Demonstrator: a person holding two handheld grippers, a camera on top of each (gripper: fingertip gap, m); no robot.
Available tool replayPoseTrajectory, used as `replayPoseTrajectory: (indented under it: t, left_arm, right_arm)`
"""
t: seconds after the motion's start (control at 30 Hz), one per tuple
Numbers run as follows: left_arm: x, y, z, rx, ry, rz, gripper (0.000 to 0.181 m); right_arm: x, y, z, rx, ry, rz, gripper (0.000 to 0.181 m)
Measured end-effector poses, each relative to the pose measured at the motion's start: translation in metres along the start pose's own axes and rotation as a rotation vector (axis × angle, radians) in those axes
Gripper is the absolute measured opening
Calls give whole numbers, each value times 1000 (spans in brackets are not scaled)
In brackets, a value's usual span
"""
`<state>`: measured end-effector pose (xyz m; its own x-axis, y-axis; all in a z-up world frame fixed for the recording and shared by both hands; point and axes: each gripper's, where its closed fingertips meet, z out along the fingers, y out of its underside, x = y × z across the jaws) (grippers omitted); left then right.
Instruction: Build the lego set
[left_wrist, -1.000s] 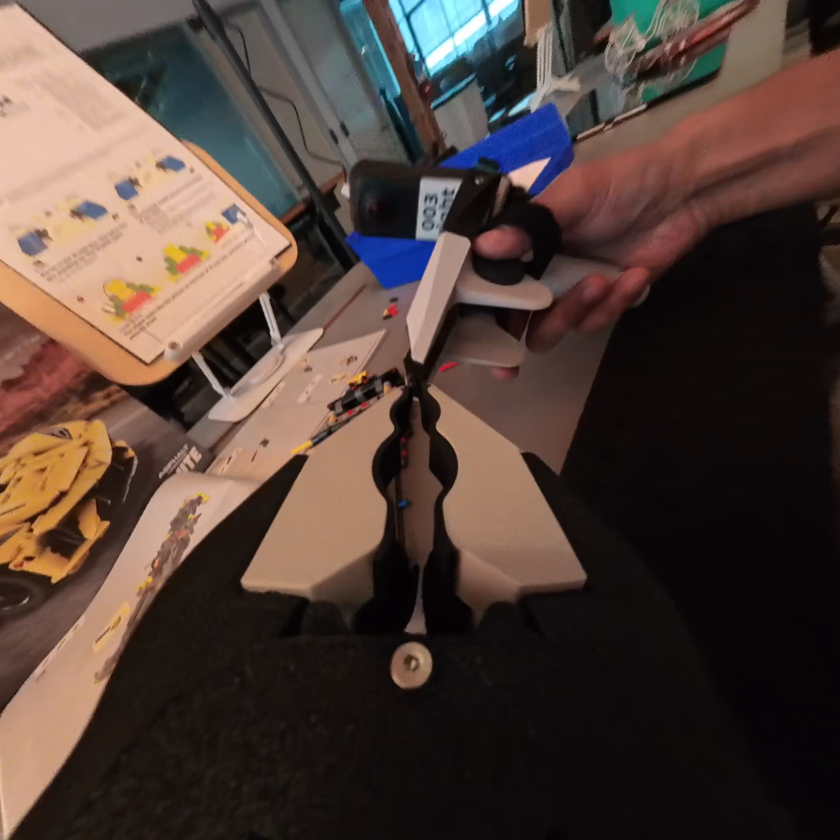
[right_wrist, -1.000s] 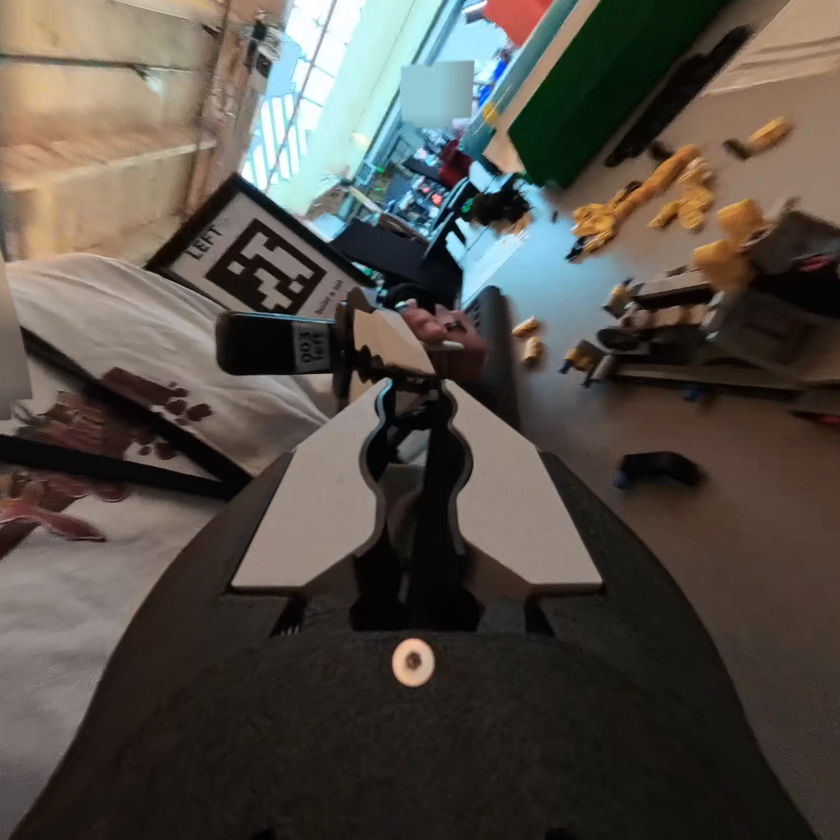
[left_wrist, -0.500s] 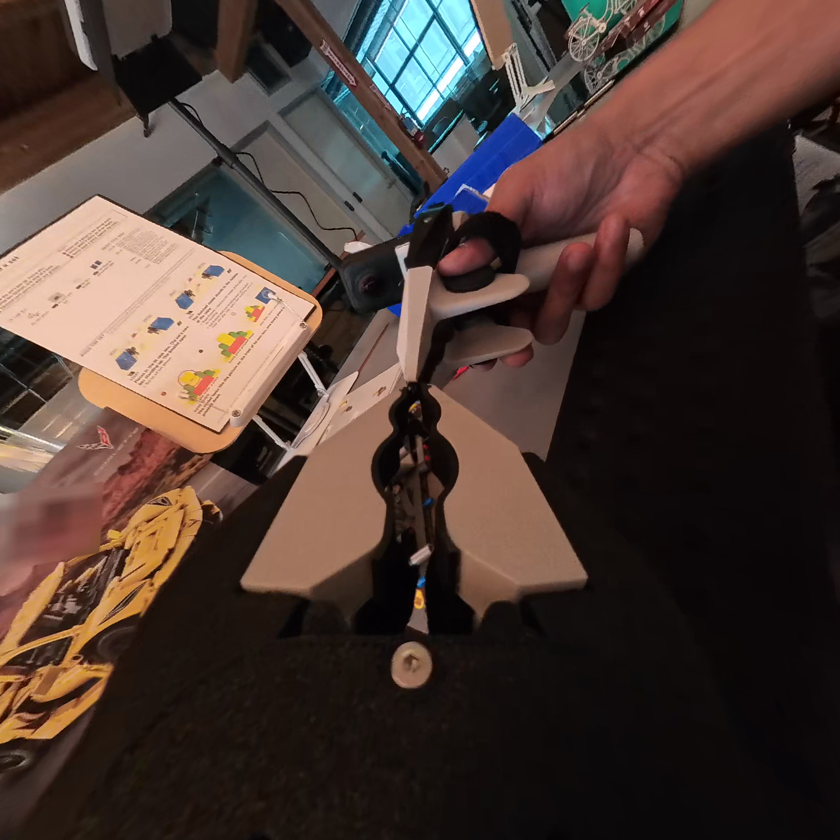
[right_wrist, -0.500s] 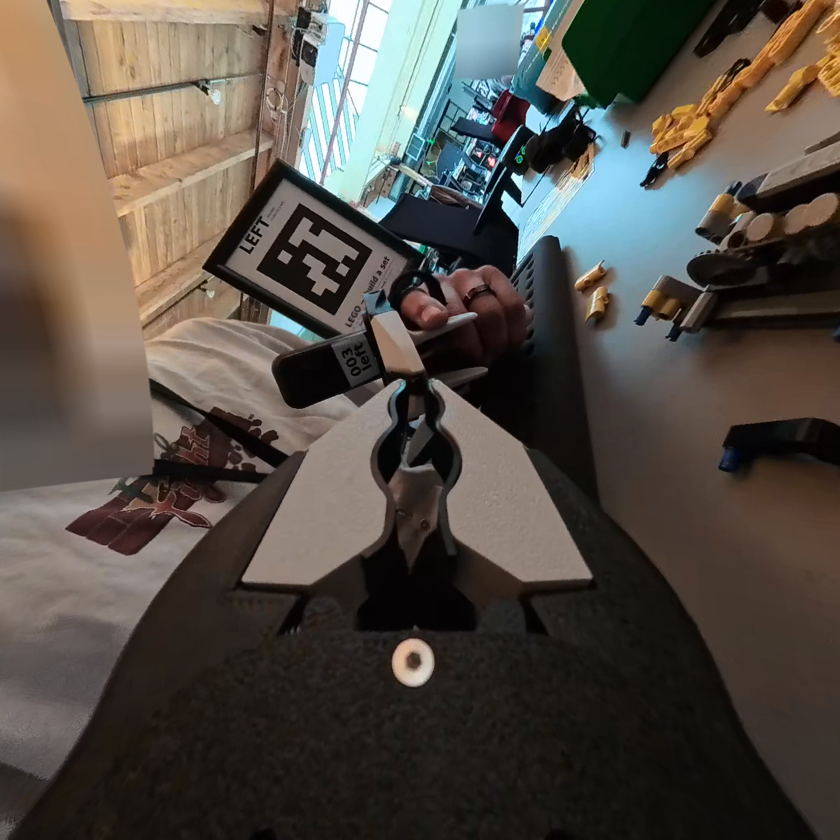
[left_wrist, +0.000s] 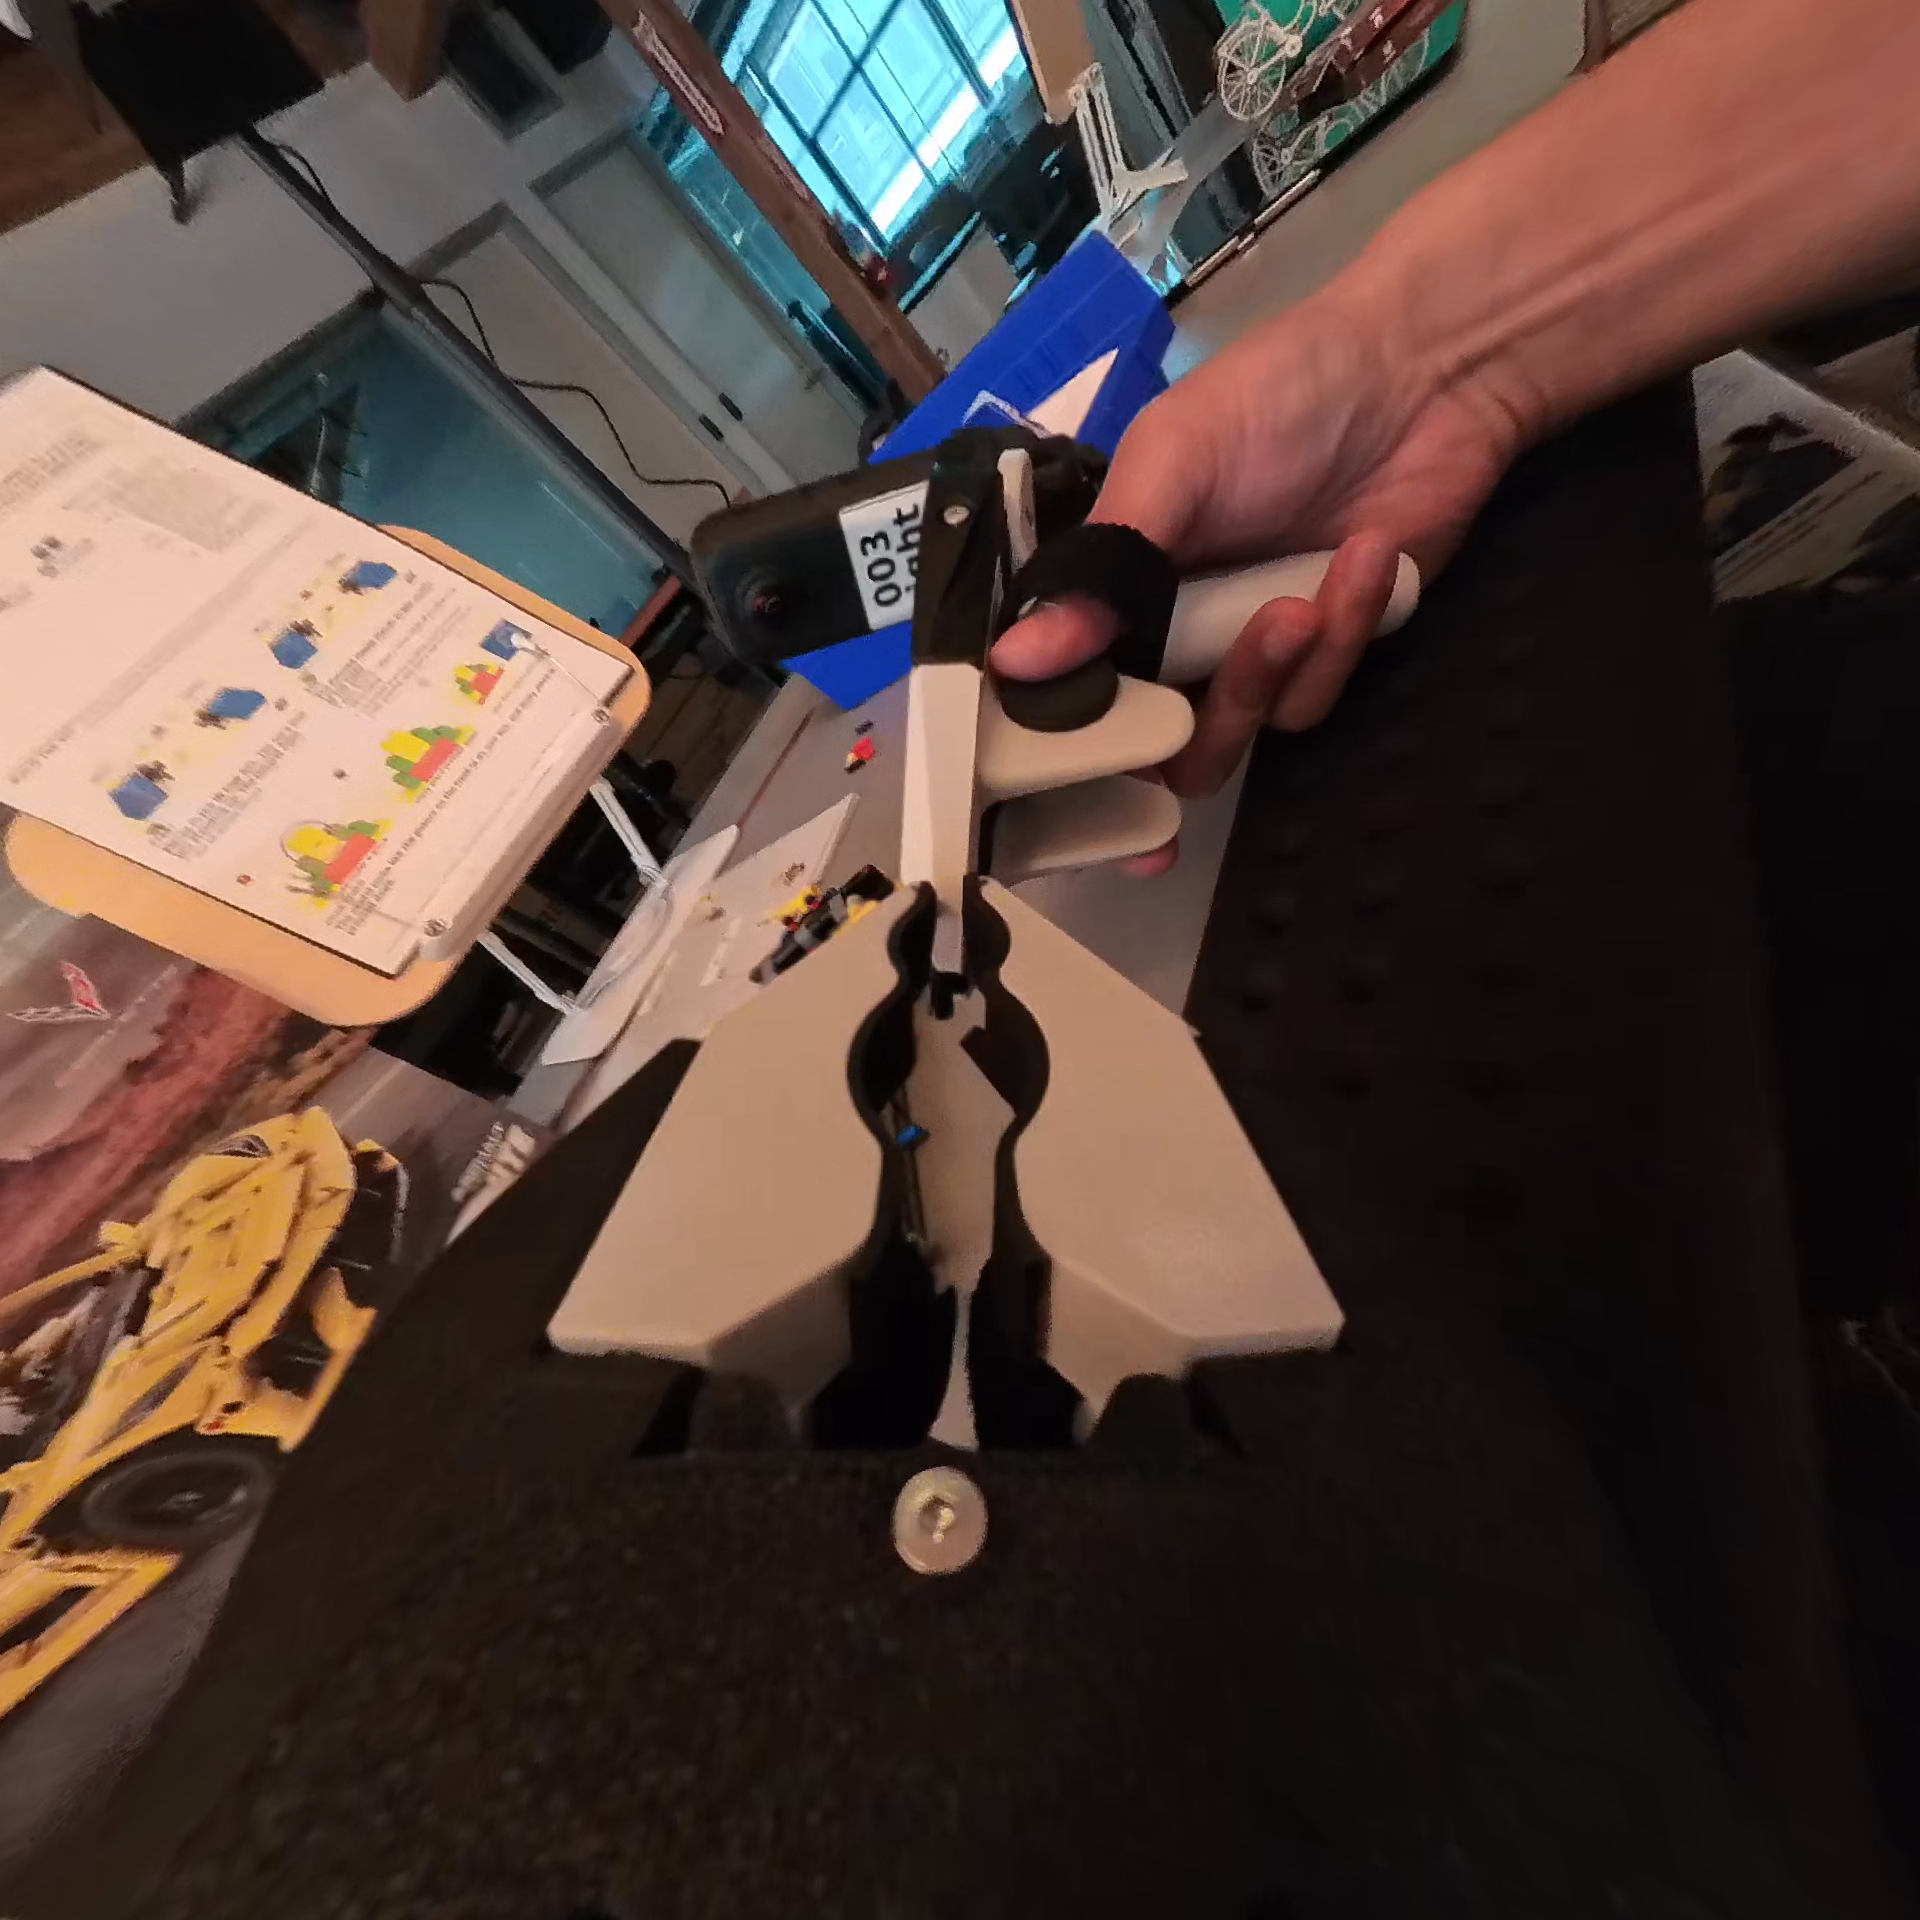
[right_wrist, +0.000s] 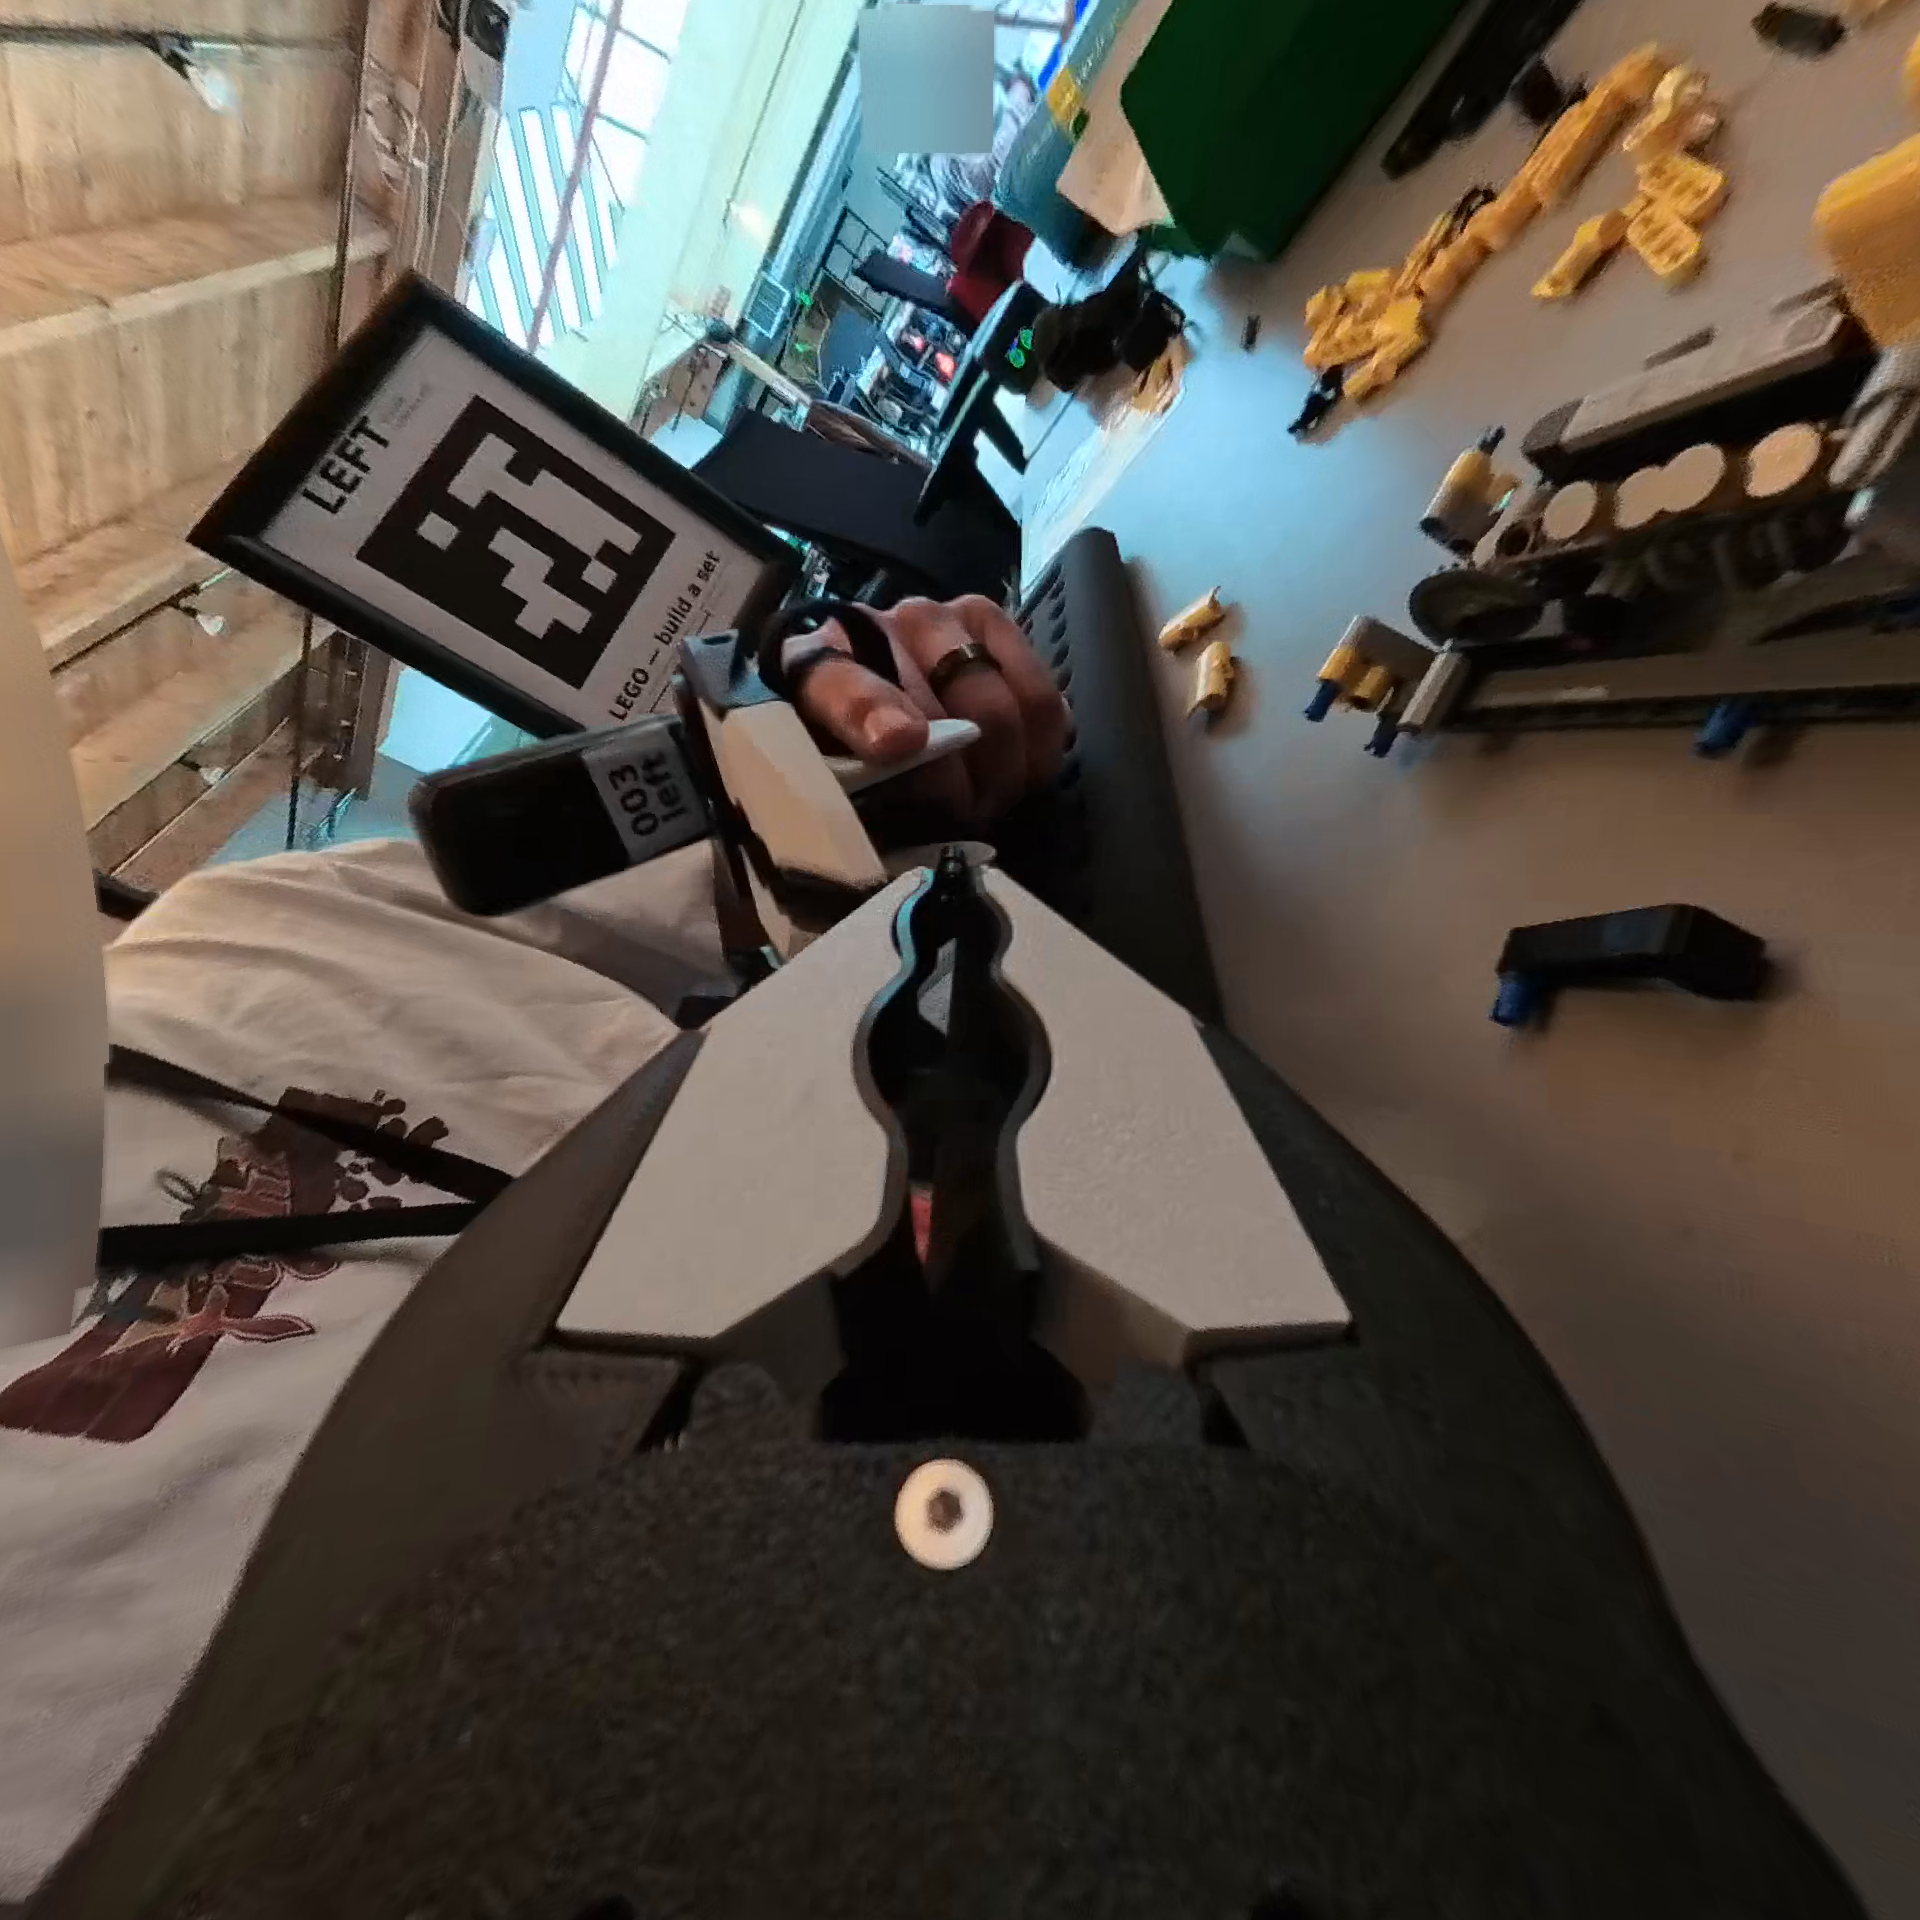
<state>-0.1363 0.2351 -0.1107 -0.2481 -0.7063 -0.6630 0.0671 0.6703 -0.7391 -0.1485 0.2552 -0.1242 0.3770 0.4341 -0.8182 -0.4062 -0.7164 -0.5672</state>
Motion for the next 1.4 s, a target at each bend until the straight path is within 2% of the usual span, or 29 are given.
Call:
replayPoseTrajectory:
  t: [0.03, 0.13, 0.23, 0.37, 0.43, 0.63, 0.77, 0.93, 1.07, 1.17, 1.23, 1.3, 1.33, 1.4]
  left_arm:
    - [0, 1, 1, -8, 9, -17, 6]
    - [1, 0, -1, 5, 32, -32, 6]
    - [-4, -11, -8, 80, 12, -63, 1]
    - [5, -8, -7, 77, 102, -131, 15]
    - [0, -9, -7, 85, 70, -136, 21]
    - [-6, -8, -7, 90, 53, -166, 21]
    - [-3, -9, -8, 108, 92, -187, 21]
    - [5, -9, -7, 102, 135, -164, 9]
    - [7, -10, -8, 110, 156, -164, 6]
    - [2, -11, -9, 121, 143, -178, 6]
    - [-7, -8, -10, 116, 117, -222, 6]
    - [-19, 3, -8, 65, 77, -274, 6]
    - [-22, 10, -6, 33, 69, -300, 6]
    - [-26, 17, -4, -1, 72, -349, 6]
  right_arm:
    - [1, 0, 0, -6, -1, 16, 3]
    - [2, 1, 0, -4, 21, -8, 3]
    - [-2, 0, -4, 8, -7, -10, 3]
    - [-16, -5, -12, 54, -95, -35, 3]
    - [-19, -2, -12, 37, -108, -40, 3]
    - [-23, 2, -11, 12, -134, -44, 3]
    - [-23, 5, -9, -14, -134, -43, 3]
    - [-23, 8, -7, -40, -141, -42, 4]
    - [-25, 10, -7, -53, -173, -11, 4]
    - [-25, 4, -10, -19, -191, 5, 4]
    - [-25, -8, -19, 61, -202, 3, 4]
    - [-19, -21, -29, 156, -132, -49, 2]
    - [-7, -22, -32, 160, -15, -115, 2]
    - [27, -15, -38, 37, 311, -324, 14]
